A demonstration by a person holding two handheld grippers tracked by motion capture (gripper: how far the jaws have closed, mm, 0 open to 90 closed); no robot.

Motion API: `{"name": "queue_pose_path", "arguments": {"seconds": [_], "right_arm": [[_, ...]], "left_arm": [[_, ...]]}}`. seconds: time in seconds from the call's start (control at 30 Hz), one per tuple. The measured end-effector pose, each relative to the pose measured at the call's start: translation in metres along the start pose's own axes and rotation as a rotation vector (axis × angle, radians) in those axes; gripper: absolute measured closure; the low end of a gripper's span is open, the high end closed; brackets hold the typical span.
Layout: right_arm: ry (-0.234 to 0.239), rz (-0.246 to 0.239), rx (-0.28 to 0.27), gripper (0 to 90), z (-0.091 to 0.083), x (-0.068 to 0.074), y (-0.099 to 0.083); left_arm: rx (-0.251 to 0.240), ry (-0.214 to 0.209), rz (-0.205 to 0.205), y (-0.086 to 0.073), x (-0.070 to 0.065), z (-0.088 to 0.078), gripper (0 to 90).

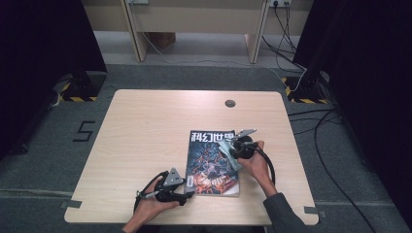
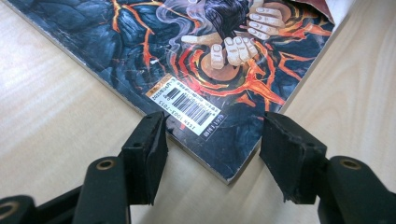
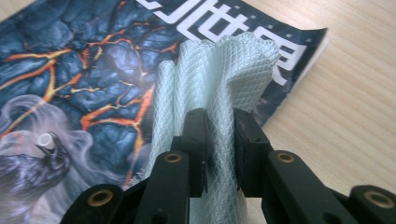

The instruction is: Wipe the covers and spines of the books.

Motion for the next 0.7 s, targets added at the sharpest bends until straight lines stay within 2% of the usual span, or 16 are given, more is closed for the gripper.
{"name": "queue_pose_path", "arguments": {"seconds": [0.03,0.07,0.1,0.13,0.17,0.2,0.23,0.4,0.43,0.47,0.6,0.67,0.7], "right_arm": [[0.000,0.000,0.000,77.2,0.000,0.000,0.000],[0.020,0.006,-0.004,77.3,0.001,0.002,0.001],[0.059,-0.007,-0.010,77.3,0.003,0.010,0.004],[0.059,-0.007,-0.010,77.3,0.003,0.010,0.004],[0.071,-0.020,-0.010,77.4,0.004,0.016,0.007],[0.080,-0.057,-0.011,77.4,0.007,0.031,0.013],[0.080,-0.057,-0.011,77.4,0.007,0.031,0.013],[0.109,-0.149,-0.021,77.4,0.014,0.073,0.031],[0.121,-0.182,-0.032,77.4,0.017,0.087,0.036],[0.116,-0.205,-0.029,77.4,0.017,0.091,0.038],[0.146,-0.195,-0.037,77.3,0.018,0.092,0.037],[0.179,-0.172,-0.028,76.4,0.018,0.087,0.035],[0.177,-0.180,-0.026,76.2,0.017,0.084,0.034]], "left_arm": [[0.000,0.000,0.000,0.000,0.000,0.000,40.6],[-0.001,0.004,0.001,0.000,0.000,0.000,40.6],[0.001,0.011,0.001,0.001,-0.001,0.001,40.4],[0.000,0.014,0.001,0.001,-0.002,0.001,40.4],[0.000,0.019,0.006,0.001,-0.003,0.001,40.1],[0.000,0.020,0.007,0.001,-0.003,0.002,40.0],[-0.001,0.020,0.007,0.001,-0.003,0.002,40.0],[-0.002,0.014,0.008,0.001,-0.002,0.002,40.1],[-0.008,0.010,0.006,0.000,-0.002,0.002,40.2],[-0.013,0.013,0.006,0.000,-0.002,0.002,40.1],[-0.013,0.009,0.013,0.000,-0.002,0.002,39.2],[-0.026,0.010,0.012,-0.002,-0.001,0.002,37.5],[-0.026,0.010,0.012,-0.002,-0.001,0.002,36.7]]}}
Point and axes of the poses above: each handheld gripper's, and its own axes: z roughly forward along the jaws, y roughly out of its top, x roughly to its left, the point moved 2 cm from there along z, roughly forward along the jaws, and after that the axes turned 15 degrees about x, right-handed, at the moved point
